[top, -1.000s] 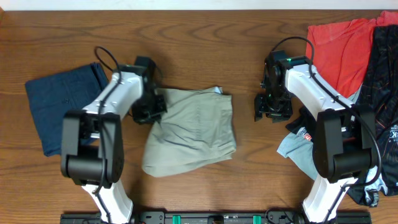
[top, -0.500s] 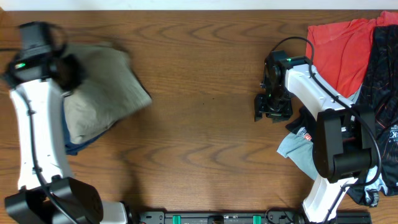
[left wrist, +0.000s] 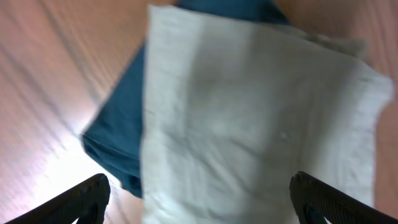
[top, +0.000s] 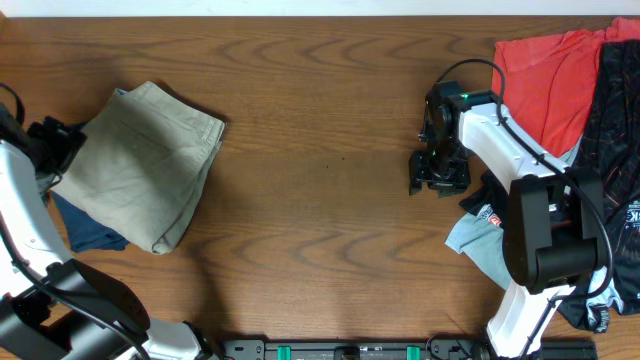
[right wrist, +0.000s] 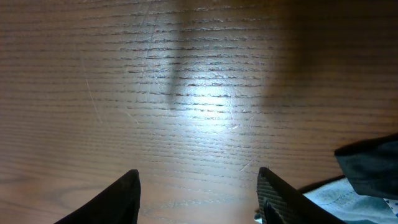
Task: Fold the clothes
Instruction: 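Press and smooth the khaki shorts flat on the blue garment with the left gripper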
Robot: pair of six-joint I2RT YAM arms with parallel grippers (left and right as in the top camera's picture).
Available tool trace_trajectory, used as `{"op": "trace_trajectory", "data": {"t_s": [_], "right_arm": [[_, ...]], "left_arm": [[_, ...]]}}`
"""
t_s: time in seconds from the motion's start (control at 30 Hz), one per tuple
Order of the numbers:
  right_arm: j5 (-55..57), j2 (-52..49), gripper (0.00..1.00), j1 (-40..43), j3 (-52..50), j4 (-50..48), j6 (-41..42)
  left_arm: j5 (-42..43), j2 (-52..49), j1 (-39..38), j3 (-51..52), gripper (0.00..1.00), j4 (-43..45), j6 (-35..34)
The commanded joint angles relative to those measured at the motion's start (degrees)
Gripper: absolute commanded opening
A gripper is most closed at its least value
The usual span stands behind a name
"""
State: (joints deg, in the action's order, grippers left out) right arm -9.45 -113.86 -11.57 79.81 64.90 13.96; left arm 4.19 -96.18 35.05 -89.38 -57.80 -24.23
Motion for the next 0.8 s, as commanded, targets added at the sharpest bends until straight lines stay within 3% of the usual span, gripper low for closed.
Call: {"op": "trace_trajectory", "data": {"t_s": [0.0,0.1,0.33,0.57,0.77], "right_arm": [[-0.42,0.07,0.59,-0.17,0.74,0.04,-0.76],[-0.42,0.07,0.59,-0.15,0.74,0.04,-0.76],[-0.02,0.07,0.59,-0.22,0.74,0.09,-0.76],[-0.02,0.07,0.58,-0.22,0.74,0.2,-0.79],[-0.02,0.07,0.59,-0.22,0.74,0.42,-0.98]], "left_arm": [[6.19,-0.07,-2.49,0.02,0.94,-1.81,0.68],[7.39,-0.07,-5.97,0.24,0.93,-5.11,2.51],[7.32,-0.07,-16.46,6.82,0.82,-7.37,8.59],[7.19,-0.07,-22.67,19.06,0.78,-1.2,8.79],[5.11,-0.07,-22.69,25.49,0.73,8.87,8.76]]}}
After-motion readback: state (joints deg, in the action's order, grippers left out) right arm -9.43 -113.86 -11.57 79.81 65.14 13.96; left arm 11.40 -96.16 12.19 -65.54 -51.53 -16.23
